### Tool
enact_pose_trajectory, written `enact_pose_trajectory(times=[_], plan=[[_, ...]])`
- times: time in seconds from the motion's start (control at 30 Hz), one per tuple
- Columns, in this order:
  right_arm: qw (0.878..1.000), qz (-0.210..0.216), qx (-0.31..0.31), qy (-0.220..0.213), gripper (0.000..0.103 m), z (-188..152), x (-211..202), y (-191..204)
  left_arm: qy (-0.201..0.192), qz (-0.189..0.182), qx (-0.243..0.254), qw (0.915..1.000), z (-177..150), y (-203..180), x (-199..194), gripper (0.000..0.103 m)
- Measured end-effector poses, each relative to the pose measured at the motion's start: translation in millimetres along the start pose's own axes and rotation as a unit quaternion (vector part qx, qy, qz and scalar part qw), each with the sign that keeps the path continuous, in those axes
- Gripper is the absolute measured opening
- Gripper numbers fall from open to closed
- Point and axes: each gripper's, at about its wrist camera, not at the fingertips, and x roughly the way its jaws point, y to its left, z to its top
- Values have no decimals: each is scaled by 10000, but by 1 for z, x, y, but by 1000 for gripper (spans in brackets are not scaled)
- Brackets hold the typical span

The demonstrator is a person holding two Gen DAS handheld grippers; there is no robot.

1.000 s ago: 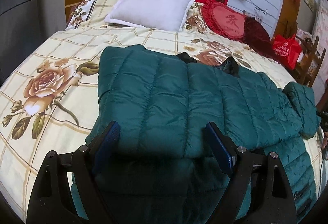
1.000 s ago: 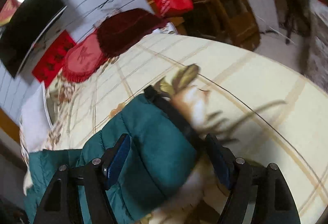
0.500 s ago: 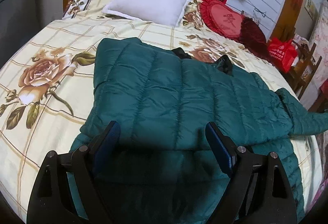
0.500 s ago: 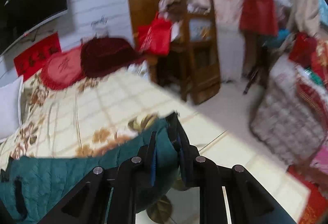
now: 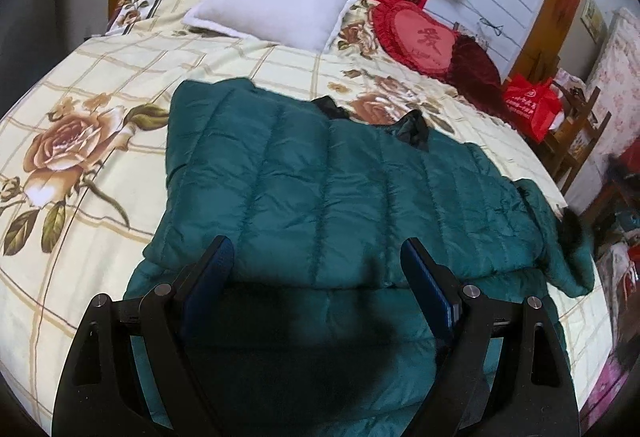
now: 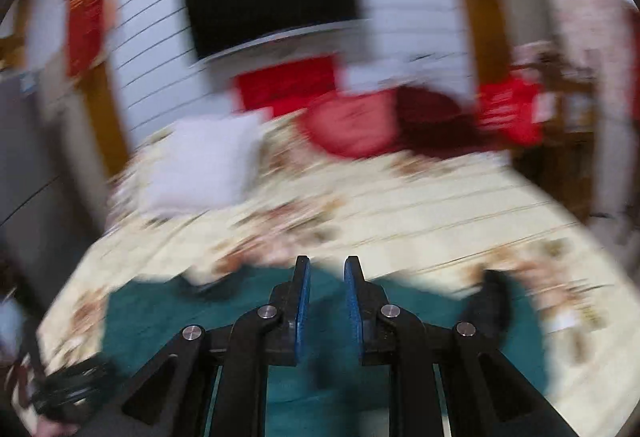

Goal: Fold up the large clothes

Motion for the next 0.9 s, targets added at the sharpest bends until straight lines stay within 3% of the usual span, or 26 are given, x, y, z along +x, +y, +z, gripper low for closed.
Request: enact_pose_trajectory(times=[0.1, 0.17, 0.3, 0.43, 0.47, 0.5, 0.53, 0.57, 0.63, 0.77, 0.9], plan=[[9985, 440, 61, 304, 16, -39, 35, 40, 34, -35, 92, 9999, 1, -5, 0, 86], [9983, 475, 38, 347, 16, -60, 46, 53, 65, -43, 64, 9999, 1, -4, 1, 86], [9986, 11, -38, 530, 16, -75, 57, 38, 93, -92, -72, 9999, 5, 1, 2, 86], [9943, -903, -210, 533, 18, -59, 39, -18, 118, -18, -170, 9998, 4, 6, 2, 86], [9916, -1184, -207, 475, 21, -53, 29, -41, 155, -10, -190, 9997, 4, 7, 4, 86], [9890, -1392, -247, 436, 44, -49, 22, -61, 181, -6, -201, 9996, 3, 7, 5, 86], [9842, -1683, -340, 436, 84, -45, 18, -77, 196, 0, -198, 9996, 2, 7, 6, 86], [9794, -1918, -471, 416, 96, -43, 12, -92, 209, 11, -186, 9996, 1, 6, 7, 86], [9732, -2127, -734, 483, 98, -45, 10, -117, 231, 26, -137, 9996, 0, 3, 8, 86], [9699, -1815, -1015, 1269, 98, -56, 28, -144, 289, 59, -42, 9996, -2, 0, 12, 86], [9491, -2084, -1643, 1695, 98, -77, 45, -158, 422, 122, -43, 9990, -4, 2, 20, 86]])
